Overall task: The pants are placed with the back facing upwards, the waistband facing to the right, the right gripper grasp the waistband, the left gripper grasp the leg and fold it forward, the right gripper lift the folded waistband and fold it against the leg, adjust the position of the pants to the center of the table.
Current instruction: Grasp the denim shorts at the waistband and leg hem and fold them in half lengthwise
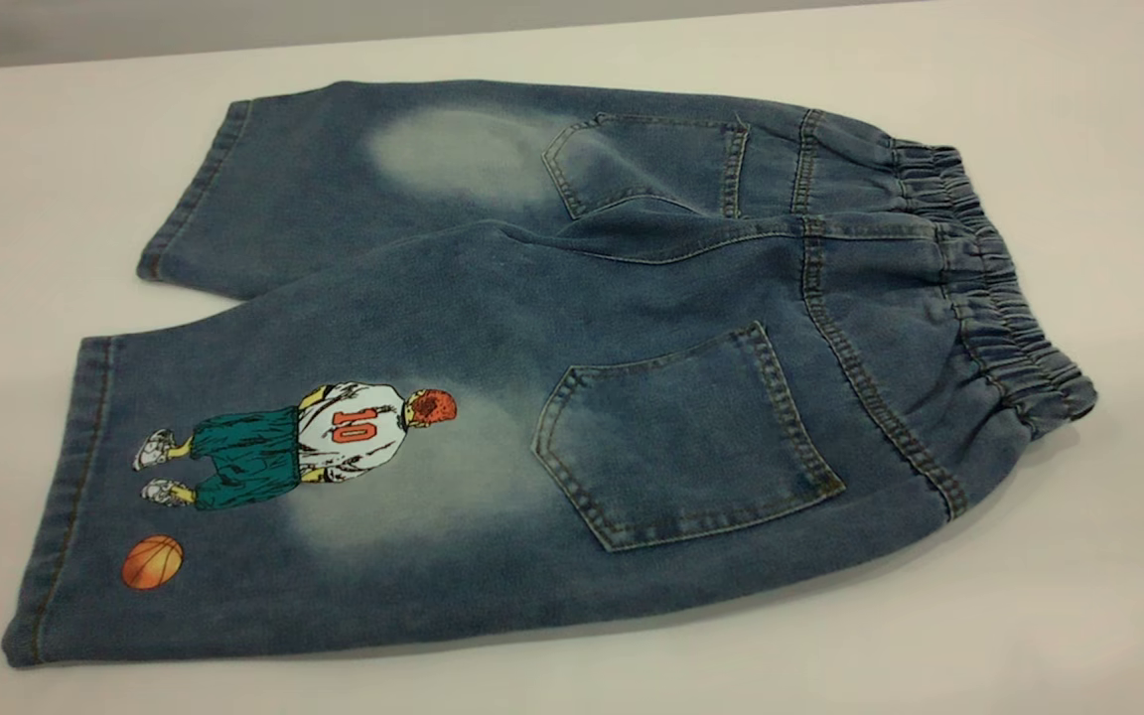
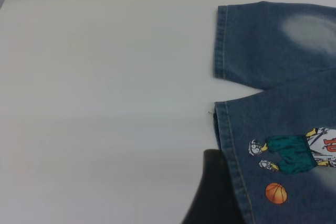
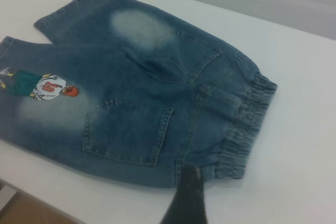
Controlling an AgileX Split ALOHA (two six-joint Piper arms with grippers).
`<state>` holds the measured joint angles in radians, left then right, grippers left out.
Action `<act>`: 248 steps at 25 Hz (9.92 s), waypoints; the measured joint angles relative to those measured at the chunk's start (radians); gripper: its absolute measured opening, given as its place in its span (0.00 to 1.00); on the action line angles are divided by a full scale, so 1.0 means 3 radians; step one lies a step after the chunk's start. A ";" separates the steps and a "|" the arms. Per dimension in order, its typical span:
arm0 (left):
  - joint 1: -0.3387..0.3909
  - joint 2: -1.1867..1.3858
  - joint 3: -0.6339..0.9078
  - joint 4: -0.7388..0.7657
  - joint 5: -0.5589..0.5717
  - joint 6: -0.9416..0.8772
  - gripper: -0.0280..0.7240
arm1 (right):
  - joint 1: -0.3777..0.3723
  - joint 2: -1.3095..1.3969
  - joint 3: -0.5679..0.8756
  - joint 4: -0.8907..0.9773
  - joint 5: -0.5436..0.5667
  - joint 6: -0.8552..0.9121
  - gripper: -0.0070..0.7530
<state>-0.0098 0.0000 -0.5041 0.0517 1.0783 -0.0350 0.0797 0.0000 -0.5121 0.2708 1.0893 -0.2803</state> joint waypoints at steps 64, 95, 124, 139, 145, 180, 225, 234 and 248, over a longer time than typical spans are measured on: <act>-0.0007 0.2454 -0.1118 -0.0464 -0.1264 -0.0092 0.71 | 0.0003 0.1909 -0.0649 0.0422 -0.1222 0.0446 0.78; -0.0007 0.4115 -0.1126 -0.1055 -0.2638 0.0464 0.71 | -0.0855 0.4954 -0.0866 0.3234 -0.0832 -0.2283 0.78; -0.0007 0.4115 -0.1126 -0.1053 -0.2614 0.0464 0.71 | -0.1502 0.6393 -0.0045 0.4195 -0.0940 -0.3807 0.78; -0.0007 0.4115 -0.1126 -0.1053 -0.2614 0.0464 0.71 | -0.1502 0.6948 -0.0048 0.4503 -0.0899 -0.4270 0.78; -0.0007 0.4115 -0.1126 -0.1053 -0.2614 0.0464 0.71 | -0.1498 0.7160 -0.0048 0.4800 -0.0620 -0.4300 0.78; -0.0108 0.4115 -0.1122 -0.1070 -0.1994 0.0464 0.71 | -0.1498 0.7461 -0.0048 0.4913 -0.0372 -0.4297 0.06; -0.0446 0.5834 -0.0393 -0.0587 -0.1212 0.0352 0.71 | -0.1498 0.7461 -0.0048 0.4913 -0.0409 -0.4298 0.06; -0.0446 0.6195 -0.0512 -0.0583 -0.1376 0.0351 0.71 | -0.1498 0.7461 -0.0048 0.4913 -0.0409 -0.4298 0.06; -0.0446 0.6642 -0.0601 -0.0620 -0.1538 0.0349 0.71 | -0.1498 0.7461 -0.0048 0.4913 -0.0403 -0.4298 0.06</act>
<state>-0.1435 1.9925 -0.6843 -0.1342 0.6168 0.0696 -0.3697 2.2383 -0.5266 1.7448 0.9682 -1.5697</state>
